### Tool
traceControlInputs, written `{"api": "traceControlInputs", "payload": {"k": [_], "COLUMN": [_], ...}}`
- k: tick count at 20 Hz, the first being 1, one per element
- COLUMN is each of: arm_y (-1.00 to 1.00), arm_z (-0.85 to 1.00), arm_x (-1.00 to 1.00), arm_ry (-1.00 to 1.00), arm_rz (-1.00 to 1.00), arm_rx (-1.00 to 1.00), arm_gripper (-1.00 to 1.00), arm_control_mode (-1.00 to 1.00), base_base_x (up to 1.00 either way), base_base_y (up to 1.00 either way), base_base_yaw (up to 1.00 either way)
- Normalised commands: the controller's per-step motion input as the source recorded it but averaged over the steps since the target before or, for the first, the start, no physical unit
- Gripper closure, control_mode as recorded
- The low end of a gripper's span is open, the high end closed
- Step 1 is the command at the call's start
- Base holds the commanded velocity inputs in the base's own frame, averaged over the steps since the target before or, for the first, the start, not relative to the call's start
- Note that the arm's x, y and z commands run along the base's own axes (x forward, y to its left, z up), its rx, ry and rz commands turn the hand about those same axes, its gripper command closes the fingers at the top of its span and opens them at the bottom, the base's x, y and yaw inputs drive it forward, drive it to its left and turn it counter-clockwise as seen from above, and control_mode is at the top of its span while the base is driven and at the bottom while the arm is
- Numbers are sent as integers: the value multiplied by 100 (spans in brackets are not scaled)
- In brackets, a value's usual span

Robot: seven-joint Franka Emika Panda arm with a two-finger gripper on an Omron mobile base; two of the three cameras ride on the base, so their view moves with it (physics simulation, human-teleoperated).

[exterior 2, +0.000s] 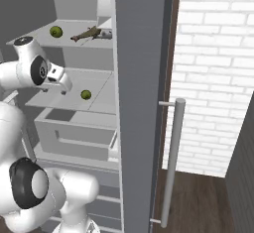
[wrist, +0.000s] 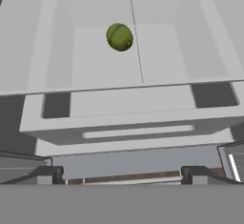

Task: Place one lime and one fish in each tupperware on the nearby counter, to pack two identical lunches.

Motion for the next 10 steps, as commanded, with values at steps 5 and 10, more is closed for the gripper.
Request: {"api": "traceControlInputs", "payload": {"k": [5,10], "arm_y": [5,-9], "arm_z": [-54,-44], "arm_x": [58,54], "arm_ry": [-3,-3], "arm_rz": [4,15], "arm_rx": [0,-4], "arm_gripper": [-100,-100], "arm_control_mode": [-100,-100], "base_base_x": [0,0], "base_base_y": [0,0], "base_base_yaw": [0,0]}}
